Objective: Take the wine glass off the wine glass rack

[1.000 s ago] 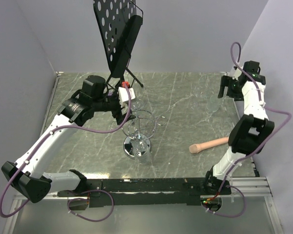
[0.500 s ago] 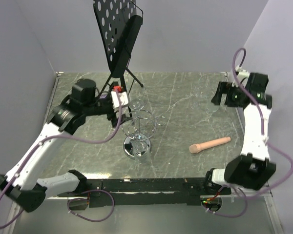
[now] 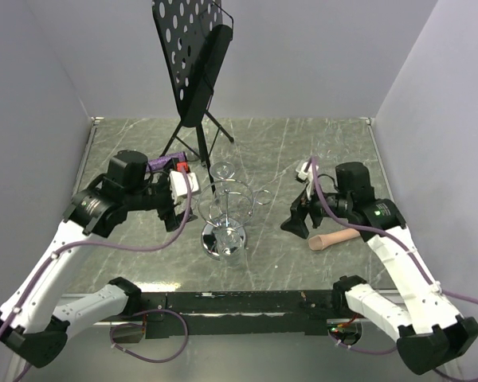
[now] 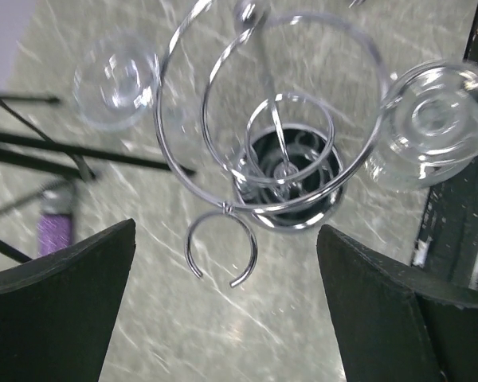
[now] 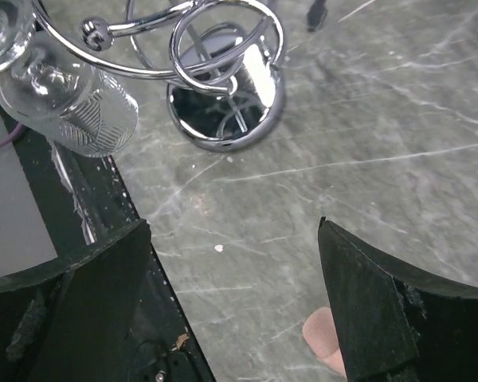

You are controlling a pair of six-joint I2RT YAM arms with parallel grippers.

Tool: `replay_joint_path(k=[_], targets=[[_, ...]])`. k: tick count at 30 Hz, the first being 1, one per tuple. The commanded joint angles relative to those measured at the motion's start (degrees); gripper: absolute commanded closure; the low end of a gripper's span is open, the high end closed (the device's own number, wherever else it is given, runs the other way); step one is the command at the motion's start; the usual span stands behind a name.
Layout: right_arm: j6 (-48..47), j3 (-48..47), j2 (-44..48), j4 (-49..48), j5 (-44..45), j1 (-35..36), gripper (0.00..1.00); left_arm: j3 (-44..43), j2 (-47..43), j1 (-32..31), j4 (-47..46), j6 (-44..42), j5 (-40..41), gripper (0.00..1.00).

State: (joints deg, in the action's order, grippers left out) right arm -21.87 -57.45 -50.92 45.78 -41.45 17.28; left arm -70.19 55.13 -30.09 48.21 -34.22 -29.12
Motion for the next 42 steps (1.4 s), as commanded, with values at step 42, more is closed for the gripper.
replay_joint_path(k=[42], targets=[[14.48,-12.42,-24.93,-18.01,16.75,8.83,0.07,8.93,-0.11,4.25,-4.0,5.74,-12.62,0.12]])
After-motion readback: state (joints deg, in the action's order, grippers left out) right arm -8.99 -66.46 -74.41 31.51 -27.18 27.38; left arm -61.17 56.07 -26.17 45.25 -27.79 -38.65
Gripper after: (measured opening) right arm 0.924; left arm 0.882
